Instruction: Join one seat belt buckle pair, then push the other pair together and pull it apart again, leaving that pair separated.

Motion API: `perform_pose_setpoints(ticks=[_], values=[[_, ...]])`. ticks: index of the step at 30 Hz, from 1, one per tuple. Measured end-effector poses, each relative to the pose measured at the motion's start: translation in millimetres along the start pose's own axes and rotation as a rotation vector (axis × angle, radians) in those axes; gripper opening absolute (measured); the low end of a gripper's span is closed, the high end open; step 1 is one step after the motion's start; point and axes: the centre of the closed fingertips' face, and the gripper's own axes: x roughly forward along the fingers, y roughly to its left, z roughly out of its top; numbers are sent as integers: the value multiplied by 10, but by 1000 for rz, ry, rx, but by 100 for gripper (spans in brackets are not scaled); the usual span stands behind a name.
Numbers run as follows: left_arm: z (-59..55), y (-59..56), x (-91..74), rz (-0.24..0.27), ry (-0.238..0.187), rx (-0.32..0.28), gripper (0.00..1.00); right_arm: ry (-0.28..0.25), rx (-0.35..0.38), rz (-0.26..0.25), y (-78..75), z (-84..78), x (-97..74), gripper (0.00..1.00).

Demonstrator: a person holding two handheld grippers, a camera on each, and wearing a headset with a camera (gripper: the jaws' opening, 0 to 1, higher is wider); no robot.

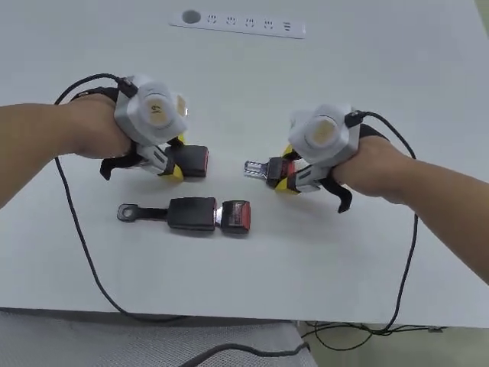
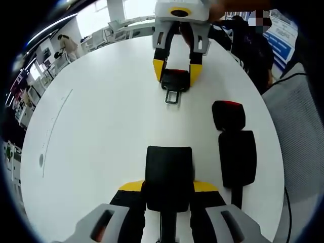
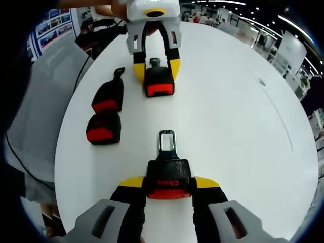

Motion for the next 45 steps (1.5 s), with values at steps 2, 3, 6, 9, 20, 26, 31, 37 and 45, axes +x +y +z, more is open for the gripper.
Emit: perform_pose_setpoints(ticks=[2, 3, 6, 9, 20, 26, 31, 37, 45], values=[[5, -3, -5, 0, -2, -1, 34, 6, 3, -1, 6, -67, -45, 33], [6, -3, -7, 0, -2, -2, 34, 12, 2, 0, -1, -102, -65, 33], [8, -3, -11, 3, 1, -4, 34, 23, -3, 5, 10, -177, -121, 33], [-4, 9, -5, 6, 2, -9, 34, 33, -11, 1, -10, -203, -137, 33], [-82, 81, 21, 39, -16, -85, 35, 49, -60, -49, -17, -176, -145, 36], [-83, 4, -11, 48, -17, -86, 44, 38, -40, -70, 11, -156, -164, 35], [-43, 32, -132, 92, -32, -86, 46, -1, -23, -105, -1, -86, -253, 38], [72, -91, -416, 149, -93, -143, 48, -66, 38, -137, 115, 11, -470, 40], [-244, -407, -653, 231, -104, -238, 66, -117, 128, -160, 418, 27, -580, 50]])
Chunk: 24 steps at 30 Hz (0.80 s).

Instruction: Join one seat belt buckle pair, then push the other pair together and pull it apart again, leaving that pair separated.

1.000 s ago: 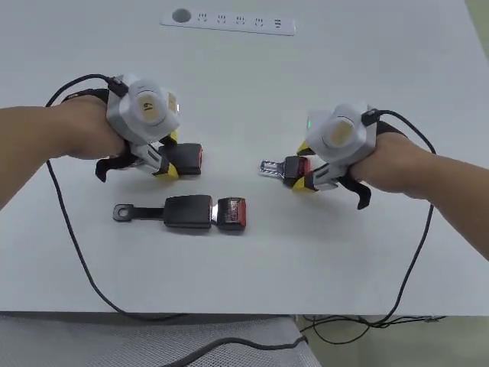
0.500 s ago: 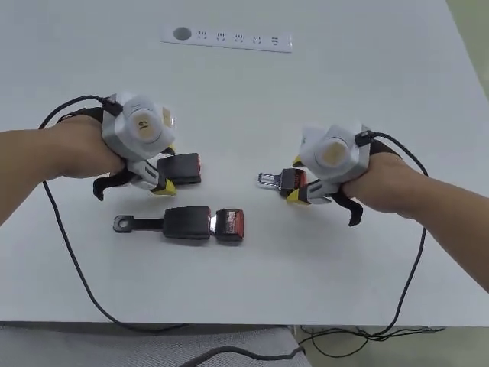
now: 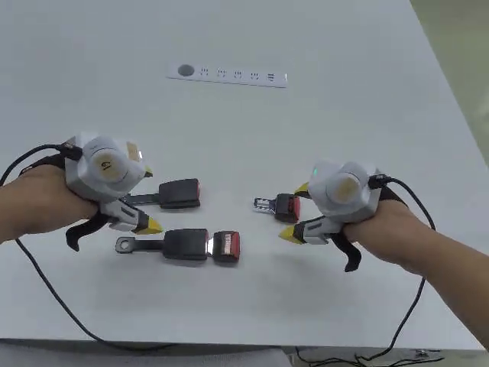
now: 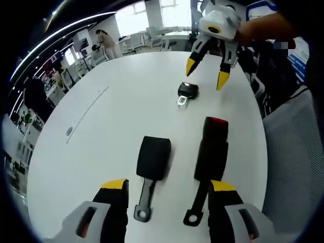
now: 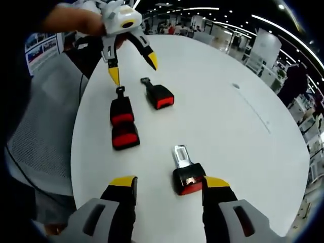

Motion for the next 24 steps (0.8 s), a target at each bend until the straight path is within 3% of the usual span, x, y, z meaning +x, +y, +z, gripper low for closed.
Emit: perform_pose_setpoints(ticks=[2, 5, 9, 13, 17, 21, 24], values=[[-82, -47, -81, 14, -6, -22, 70, -34, -3, -36, 43, 55, -68, 52], [-181, -133, -257, 49, -33, -99, 75, -60, -24, -93, 96, 116, -179, 60], [-223, -256, -470, 75, -72, -174, 80, -93, 72, -116, 191, 85, -189, 76], [-357, -312, -568, 89, -85, -227, 85, -103, 87, -133, 299, 44, -247, 80], [-397, -408, -666, 98, -114, -301, 90, -115, 144, -148, 379, -11, -322, 83], [-494, -443, -708, 118, -120, -327, 97, -118, 161, -167, 434, -70, -375, 89], [-506, -537, -710, 131, -124, -331, 100, -131, 177, -195, 430, -109, -405, 99]])
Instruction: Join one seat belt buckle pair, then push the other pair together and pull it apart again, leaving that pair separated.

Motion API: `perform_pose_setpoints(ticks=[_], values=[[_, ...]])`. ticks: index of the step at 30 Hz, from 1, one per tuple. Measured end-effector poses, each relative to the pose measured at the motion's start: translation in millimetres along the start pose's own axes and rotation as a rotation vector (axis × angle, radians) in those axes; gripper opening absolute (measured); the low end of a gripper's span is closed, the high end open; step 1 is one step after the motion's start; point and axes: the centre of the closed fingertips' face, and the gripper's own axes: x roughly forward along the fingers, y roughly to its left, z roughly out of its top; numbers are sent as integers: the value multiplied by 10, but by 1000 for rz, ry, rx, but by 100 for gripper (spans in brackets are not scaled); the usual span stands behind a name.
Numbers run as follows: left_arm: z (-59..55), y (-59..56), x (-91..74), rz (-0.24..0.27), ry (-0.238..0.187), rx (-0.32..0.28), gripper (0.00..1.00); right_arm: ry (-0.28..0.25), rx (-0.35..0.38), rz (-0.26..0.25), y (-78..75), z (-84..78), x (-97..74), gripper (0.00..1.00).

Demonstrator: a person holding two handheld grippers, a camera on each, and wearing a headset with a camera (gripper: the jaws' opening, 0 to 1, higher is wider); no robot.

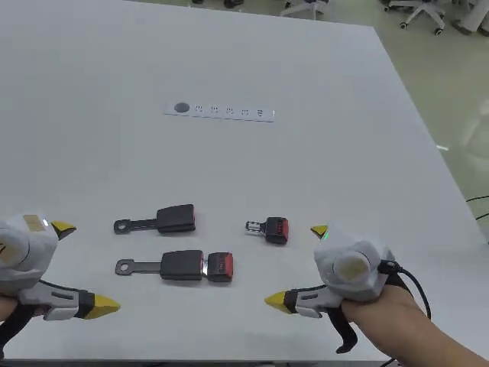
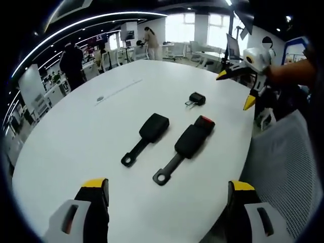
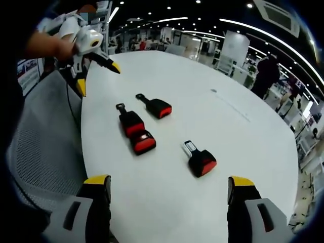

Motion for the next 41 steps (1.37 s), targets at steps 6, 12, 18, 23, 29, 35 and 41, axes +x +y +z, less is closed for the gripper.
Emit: perform_pose_setpoints(ticks=[6, 12, 18, 23, 29, 35, 41], values=[[-10, 73, -115, 43, -42, -62, 100, -12, 36, -35, -59, -21, -119, 100], [-32, 129, -206, 69, -52, -87, 100, -20, 54, -48, -87, 7, -188, 100], [-56, 96, -201, 70, -49, -81, 100, -27, 51, -43, -47, 2, -196, 100], [-74, 83, -191, 68, -49, -80, 100, -38, 49, -36, 17, 35, -217, 100], [-77, 48, -233, 74, -55, -84, 100, -47, 56, -38, 55, 76, -236, 100], [-73, 2, -268, 75, -63, -91, 100, -56, 69, -48, 60, 110, -257, 100], [-56, -38, -296, 79, -71, -92, 100, -58, 78, -60, 57, 99, -280, 100]])
